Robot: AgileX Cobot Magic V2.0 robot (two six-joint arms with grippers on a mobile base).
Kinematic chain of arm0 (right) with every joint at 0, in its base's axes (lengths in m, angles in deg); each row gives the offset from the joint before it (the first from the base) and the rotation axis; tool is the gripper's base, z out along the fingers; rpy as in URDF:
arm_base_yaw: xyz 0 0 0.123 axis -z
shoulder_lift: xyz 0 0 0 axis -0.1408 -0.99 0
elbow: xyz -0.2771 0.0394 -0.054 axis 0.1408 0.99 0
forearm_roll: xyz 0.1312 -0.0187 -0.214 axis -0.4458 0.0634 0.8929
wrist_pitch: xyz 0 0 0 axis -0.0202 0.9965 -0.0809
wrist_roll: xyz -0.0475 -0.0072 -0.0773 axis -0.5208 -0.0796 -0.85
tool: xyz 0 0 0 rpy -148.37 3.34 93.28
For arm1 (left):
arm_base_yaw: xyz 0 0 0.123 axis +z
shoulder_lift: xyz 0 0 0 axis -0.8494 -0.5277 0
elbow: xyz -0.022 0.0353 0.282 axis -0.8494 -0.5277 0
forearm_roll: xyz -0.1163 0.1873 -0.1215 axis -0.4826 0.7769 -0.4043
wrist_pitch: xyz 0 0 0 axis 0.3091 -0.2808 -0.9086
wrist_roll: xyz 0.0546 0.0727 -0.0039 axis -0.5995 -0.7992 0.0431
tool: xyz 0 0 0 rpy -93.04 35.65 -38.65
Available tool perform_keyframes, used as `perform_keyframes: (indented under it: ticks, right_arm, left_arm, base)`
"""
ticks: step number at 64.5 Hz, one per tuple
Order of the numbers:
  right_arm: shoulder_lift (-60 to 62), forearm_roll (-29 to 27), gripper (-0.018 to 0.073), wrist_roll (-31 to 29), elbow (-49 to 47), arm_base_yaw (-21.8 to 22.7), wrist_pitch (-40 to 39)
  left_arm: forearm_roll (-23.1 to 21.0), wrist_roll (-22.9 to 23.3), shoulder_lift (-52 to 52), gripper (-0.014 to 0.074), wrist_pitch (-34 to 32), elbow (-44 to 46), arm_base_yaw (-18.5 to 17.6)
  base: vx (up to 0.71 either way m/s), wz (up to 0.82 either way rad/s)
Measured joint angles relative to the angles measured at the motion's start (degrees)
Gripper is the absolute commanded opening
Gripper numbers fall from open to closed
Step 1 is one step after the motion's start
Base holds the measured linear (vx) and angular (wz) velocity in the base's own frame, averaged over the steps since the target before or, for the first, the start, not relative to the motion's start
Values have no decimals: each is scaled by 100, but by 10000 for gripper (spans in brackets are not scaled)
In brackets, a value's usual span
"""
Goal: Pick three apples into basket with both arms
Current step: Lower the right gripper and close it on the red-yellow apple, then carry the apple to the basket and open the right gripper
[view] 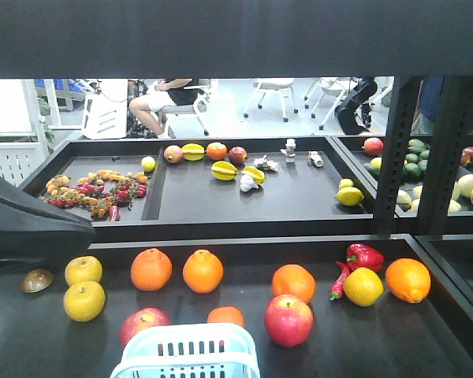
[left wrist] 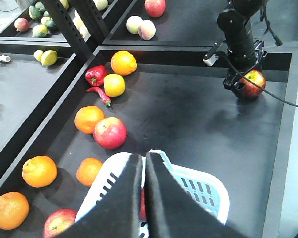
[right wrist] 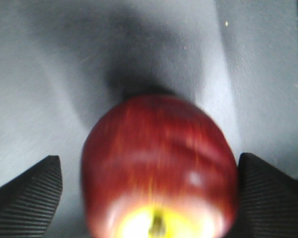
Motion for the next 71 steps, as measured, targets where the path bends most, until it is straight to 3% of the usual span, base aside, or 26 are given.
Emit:
perform_keyframes:
  ticks: [25, 54, 62, 71]
  right_arm:
    - [-118, 18, 403, 35, 0, 5, -43]
    - [490, 28, 390, -7, 0, 5, -295]
    - [1206, -338, 389, -268, 0, 5, -364]
    - [2165, -1305, 389, -1036, 5, -75, -337]
  left_arm:
    - [0, 0, 0, -8, 0, 0, 0]
    - [0, 0, 0, -8, 0, 0, 0]
    - [0, 0, 0, -8, 0, 0, 0]
    - [0, 0, 0, -8, 0, 0, 0]
  base:
    - [0, 0]
    - [0, 0]
    - [0, 0]
    - [0, 0]
